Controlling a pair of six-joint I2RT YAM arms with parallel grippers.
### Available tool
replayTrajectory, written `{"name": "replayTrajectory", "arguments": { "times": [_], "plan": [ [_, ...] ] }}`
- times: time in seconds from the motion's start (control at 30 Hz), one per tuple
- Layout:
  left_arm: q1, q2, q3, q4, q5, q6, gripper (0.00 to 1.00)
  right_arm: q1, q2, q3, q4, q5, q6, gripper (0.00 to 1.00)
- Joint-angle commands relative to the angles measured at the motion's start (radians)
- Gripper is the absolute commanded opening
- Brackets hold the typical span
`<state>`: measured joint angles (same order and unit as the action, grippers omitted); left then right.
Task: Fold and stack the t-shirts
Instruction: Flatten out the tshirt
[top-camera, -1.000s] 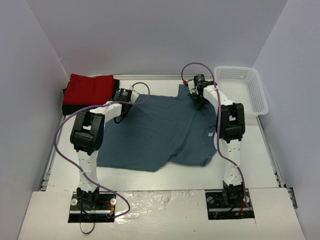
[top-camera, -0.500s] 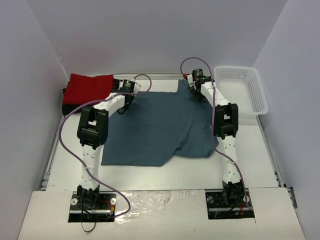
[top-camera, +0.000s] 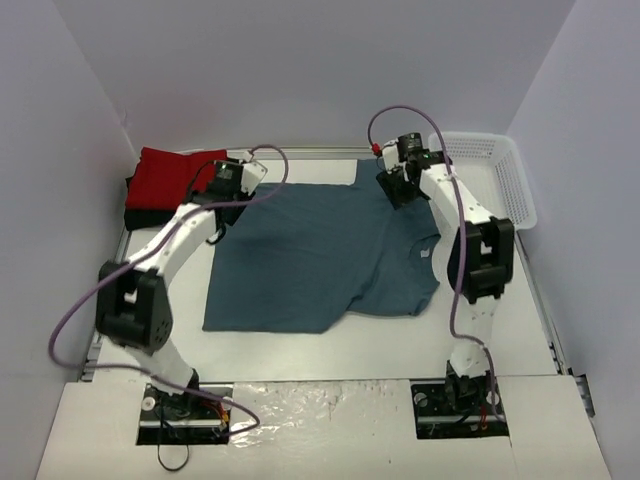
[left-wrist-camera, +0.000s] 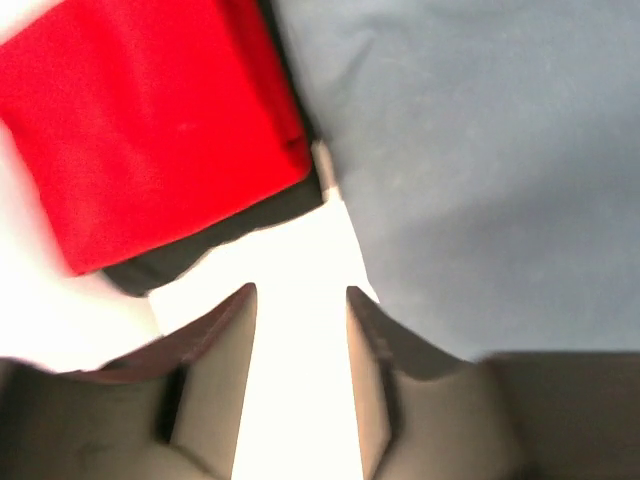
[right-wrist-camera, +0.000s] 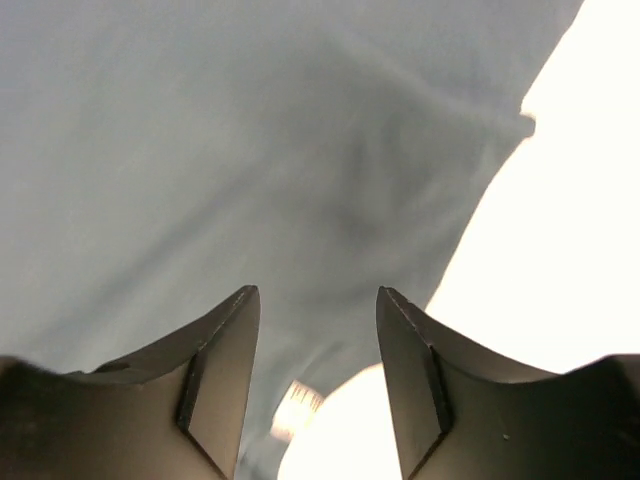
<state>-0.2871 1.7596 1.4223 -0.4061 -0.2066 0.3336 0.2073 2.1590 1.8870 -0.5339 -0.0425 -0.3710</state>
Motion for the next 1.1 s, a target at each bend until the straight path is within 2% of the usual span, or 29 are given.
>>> {"name": "replayTrajectory", "arguments": {
  "times": [0.0,0.1,0.23,0.4,0.57,0.83,1.07],
  "plan": [
    [-0.004,-0.225,-0.171,-0.011,0.027,0.116,0.40,0.024,-0.204,-0.153,-0.041,-0.083,-0.025,0.48],
    [-0.001,-0.372,-0.355,-0.010,0.059,0.191,0.42,0.030,-0.388,-0.390,-0.041,-0.123,-0.040,0.51],
    [-0.001,-0.529,-0.566,0.001,0.104,0.289,0.44,0.038,-0.552,-0.543,-0.041,-0.125,-0.046,0.53],
    [-0.003,-0.693,-0.723,-0.068,0.226,0.355,0.45,0.035,-0.712,-0.704,-0.018,-0.123,-0.028,0.53],
    [-0.004,-0.787,-0.807,-0.131,0.335,0.374,0.47,0.034,-0.754,-0.786,0.014,-0.129,0.001,0.54],
    [-0.009,-0.808,-0.827,-0.267,0.427,0.432,0.50,0.032,-0.714,-0.798,0.029,-0.125,0.017,0.54],
    [-0.009,-0.808,-0.864,-0.284,0.391,0.470,0.50,0.032,-0.694,-0.799,0.031,-0.117,0.021,0.54]
  ]
}}
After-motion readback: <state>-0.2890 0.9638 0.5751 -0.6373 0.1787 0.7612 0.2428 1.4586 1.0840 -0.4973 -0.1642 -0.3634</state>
